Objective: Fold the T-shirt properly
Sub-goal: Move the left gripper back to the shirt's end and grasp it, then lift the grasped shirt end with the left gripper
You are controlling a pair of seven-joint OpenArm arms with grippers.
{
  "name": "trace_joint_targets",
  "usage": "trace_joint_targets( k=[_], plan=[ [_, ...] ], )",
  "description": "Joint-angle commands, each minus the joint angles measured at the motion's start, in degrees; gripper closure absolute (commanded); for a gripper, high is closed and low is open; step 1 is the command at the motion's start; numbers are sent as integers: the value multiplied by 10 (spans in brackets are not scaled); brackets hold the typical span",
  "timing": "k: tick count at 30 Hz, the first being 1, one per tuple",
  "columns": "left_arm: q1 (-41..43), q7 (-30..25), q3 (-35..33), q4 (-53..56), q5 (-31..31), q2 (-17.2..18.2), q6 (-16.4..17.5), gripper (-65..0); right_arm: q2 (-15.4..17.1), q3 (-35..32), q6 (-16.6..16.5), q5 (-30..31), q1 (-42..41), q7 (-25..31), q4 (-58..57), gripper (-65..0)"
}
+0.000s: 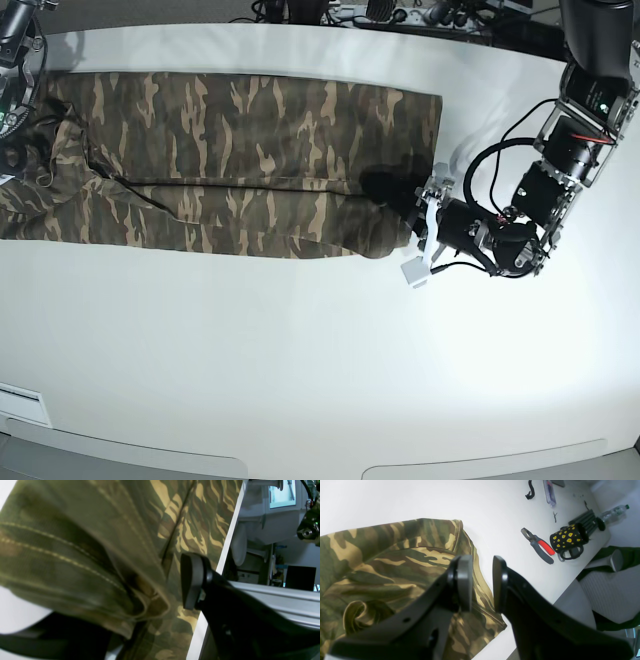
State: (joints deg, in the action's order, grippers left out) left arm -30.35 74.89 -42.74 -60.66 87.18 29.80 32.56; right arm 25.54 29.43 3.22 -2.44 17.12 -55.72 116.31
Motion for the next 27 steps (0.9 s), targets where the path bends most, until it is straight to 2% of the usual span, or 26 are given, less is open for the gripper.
trace_joint_targets(
  k=[1,4,5,8,11,18,23,27],
  plan=[
    [2,51,-7,2,-22,15,-10,-297,12,6,4,-10,-5,13,9,-172],
    [2,51,-7,2,-22,22,-6,-286,12,6,5,-10,-5,17,9,-172],
    [2,51,-7,2,-22,24,-6,-245,12,6,5,-10,-5,18,9,-172],
    [2,51,-7,2,-22,30,-6,0,12,6,7,-10,-5,18,9,-172],
    [1,51,-7,2,-31,32,-7,0,12,6,16,-10,-5,20,9,-171],
    [-13,51,11,3,-74,41,-9,0,12,6,10,9,-5,22,10,-171],
    [-33,51,54,3,-74,55,-9,0,12,6,-50,90,-6,31,10,-171],
    [-51,51,91,3,-74,71,-9,0,11,6,-114,149,-6,52,10,-171]
  ],
)
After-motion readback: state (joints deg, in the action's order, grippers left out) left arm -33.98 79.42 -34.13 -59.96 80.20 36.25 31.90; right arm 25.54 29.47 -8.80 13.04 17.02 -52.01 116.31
